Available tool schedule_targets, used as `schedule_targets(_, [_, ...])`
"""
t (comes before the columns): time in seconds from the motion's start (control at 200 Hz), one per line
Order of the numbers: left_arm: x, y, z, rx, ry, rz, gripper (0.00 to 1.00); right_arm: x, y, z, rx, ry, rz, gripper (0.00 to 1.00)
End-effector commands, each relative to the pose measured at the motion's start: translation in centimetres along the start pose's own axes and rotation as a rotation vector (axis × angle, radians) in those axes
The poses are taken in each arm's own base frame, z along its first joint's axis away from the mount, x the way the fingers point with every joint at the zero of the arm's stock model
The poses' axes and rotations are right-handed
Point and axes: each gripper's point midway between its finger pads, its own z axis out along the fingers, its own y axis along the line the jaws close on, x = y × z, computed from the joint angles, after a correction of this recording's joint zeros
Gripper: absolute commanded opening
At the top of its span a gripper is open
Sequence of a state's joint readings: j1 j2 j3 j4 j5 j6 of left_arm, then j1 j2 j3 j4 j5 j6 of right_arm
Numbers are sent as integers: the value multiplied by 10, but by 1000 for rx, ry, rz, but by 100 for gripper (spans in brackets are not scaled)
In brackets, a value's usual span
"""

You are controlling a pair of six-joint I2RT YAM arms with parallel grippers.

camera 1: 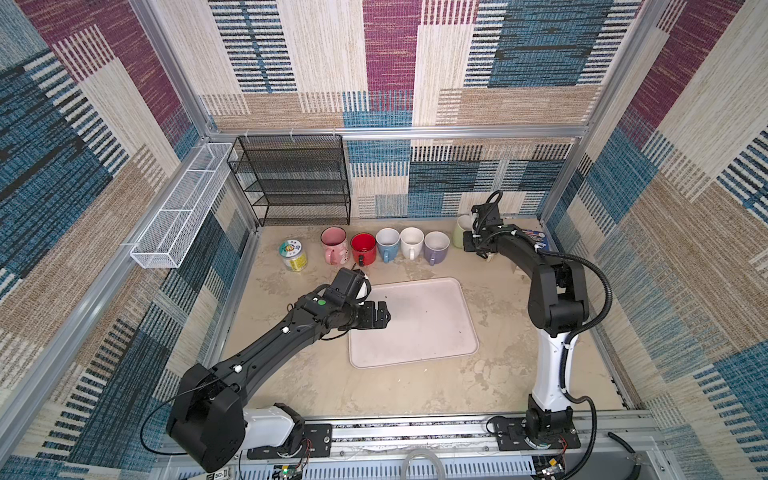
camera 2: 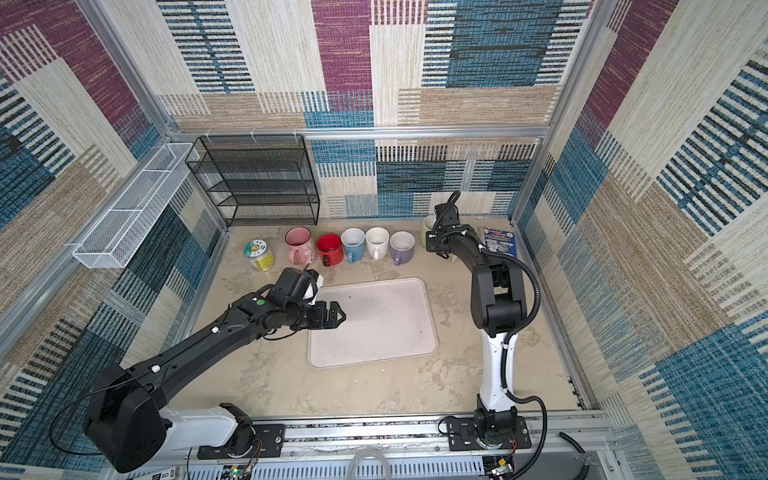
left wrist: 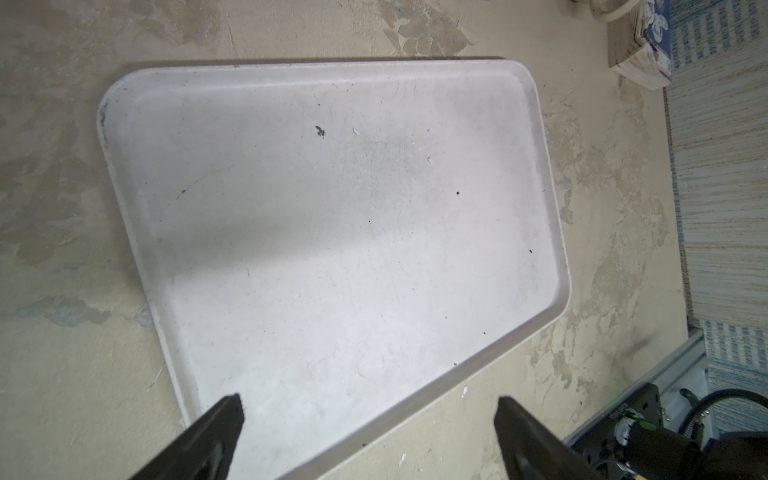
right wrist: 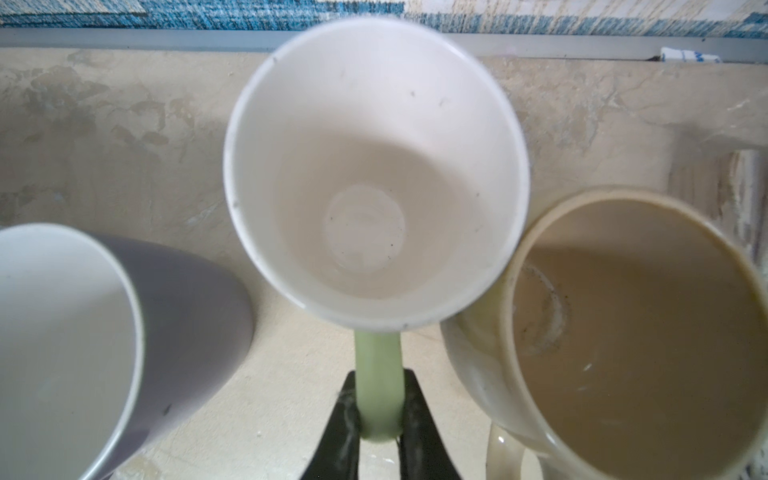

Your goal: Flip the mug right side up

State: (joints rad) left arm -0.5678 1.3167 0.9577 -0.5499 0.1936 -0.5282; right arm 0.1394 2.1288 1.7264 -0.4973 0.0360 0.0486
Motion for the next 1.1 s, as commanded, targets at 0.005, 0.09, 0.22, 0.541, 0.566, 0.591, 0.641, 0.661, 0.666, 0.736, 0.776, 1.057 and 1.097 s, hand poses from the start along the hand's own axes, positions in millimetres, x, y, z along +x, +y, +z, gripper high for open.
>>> schedule_targets(0.005, [0,-3,-2,15,-3,12,100,-10,7,-11,-11,-39,2,16])
schedule_targets(0.09, [0,-3,-2,17,-5,12,100,-7,10,-13,-11,-35,-5,15])
schedule_targets(0.22, [0,-3,-5,21,-16,13,100,-2,10,-17,10,-28,-17,15])
schedule_targets(0.541, [-1,-5,-11,30,-32,14,100,20,-2,-27,85,-13,-37,14])
schedule_targets(0.566, [-1,-5,-11,31,-33,14,99,21,-1,-27,83,-14,-37,14])
schedule_targets(0.591, [-1,-5,-12,32,-35,14,100,22,-1,-28,80,-15,-39,14])
schedule_targets(0.641, [-1,-5,-12,31,-36,13,100,25,1,-29,74,-14,-43,14])
schedule_targets(0.661, [-1,-5,-12,31,-37,13,100,25,2,-29,69,-16,-44,14])
schedule_targets(0.666, [-1,-5,-12,32,-37,13,100,25,2,-30,68,-17,-44,14])
schedule_targets(0.736, [-1,-5,-13,32,-39,13,100,28,7,-30,47,-21,-49,15])
schedule_targets(0.776, [-1,-5,-14,29,-40,13,99,29,8,-29,39,-20,-51,15])
schedule_targets(1.057, [-1,-3,-18,18,-49,10,100,34,18,-25,17,-15,-68,23])
schedule_targets(1.097, [-2,-3,-20,15,-54,12,99,35,19,-24,19,-13,-70,26])
